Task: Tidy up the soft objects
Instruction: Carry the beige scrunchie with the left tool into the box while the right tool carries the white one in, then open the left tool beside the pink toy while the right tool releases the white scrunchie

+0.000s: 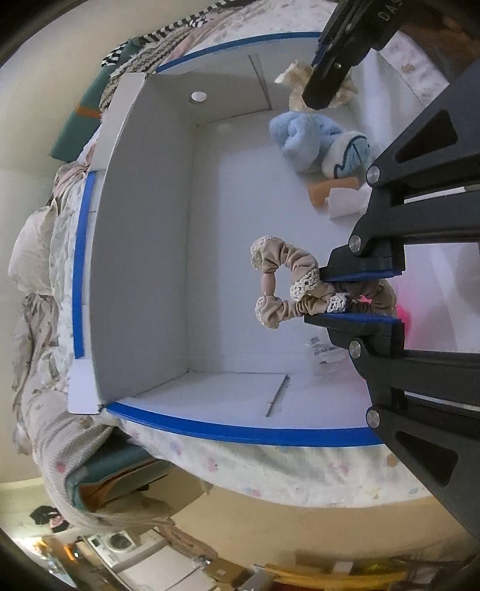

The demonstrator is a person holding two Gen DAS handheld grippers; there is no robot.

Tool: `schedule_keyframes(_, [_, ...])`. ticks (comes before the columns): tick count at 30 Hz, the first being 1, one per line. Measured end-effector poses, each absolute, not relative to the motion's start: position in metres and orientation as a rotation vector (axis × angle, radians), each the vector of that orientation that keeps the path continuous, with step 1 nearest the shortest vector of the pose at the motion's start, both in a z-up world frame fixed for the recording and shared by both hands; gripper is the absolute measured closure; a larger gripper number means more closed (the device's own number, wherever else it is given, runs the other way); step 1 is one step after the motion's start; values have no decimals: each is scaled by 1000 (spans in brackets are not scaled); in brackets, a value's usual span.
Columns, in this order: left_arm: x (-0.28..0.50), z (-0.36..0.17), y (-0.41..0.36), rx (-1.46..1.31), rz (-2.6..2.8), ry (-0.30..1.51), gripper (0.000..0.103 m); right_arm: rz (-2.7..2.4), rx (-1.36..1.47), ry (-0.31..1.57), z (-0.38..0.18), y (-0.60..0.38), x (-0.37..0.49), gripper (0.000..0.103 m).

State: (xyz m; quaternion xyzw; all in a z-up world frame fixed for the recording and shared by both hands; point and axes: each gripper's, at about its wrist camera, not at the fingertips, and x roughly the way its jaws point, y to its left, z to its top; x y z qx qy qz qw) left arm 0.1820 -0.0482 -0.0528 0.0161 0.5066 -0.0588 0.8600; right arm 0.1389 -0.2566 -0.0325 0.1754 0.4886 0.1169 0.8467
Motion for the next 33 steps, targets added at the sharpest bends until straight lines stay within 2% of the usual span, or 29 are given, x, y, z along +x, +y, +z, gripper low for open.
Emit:
schedule_keyframes(6, [186,-55,-47,10,-124,1075,89,237,384,1042,-39,-256,143,79])
schedule_keyframes(9, [188,-54,-43,-4,-122,1080,82,230,389,1049,-42,-258,145,79])
schedule_keyframes(11, [188,-54,-42,-15,-120,1087,75,227,396,1057,-43,-259,146,79])
schedule_keyframes(12, [188,-53,-41,-17,-120,1090,66,227,398,1060,-44,-259,146,79])
schedule_keyframes(13, [188,-53,-41,-16,-120,1090,53,226,399,1063,-44,-258,146,78])
schedule_keyframes(15, [186,-50,-42,-5,-112,1081,38,237,397,1064,-44,-256,147,78])
schedule_keyframes(18, [183,-44,-44,3,-104,1045,37,249,379,1060,-43,-251,147,74])
schedule_keyframes(21, [182,-41,-45,-1,-119,1043,37,239,381,1064,-44,-252,148,53])
schedule_keyframes(22, [182,-41,-45,-1,-117,1043,37,233,387,1062,-44,-253,149,42])
schedule_keyframes(23, [182,-41,-45,0,-113,1045,37,228,394,1062,-45,-254,149,34])
schedule_keyframes(27, [182,-40,-43,-3,-108,1049,37,200,410,1060,-45,-259,150,17])
schedule_keyframes(28, [182,-40,-43,-3,-105,1045,37,193,408,1051,-44,-260,149,5])
schedule_keyframes(29, [181,-40,-44,1,-103,1037,37,187,404,1032,-41,-260,148,0])
schedule_keyframes(33, [180,-38,-46,12,-104,1023,37,185,395,997,-36,-260,146,0])
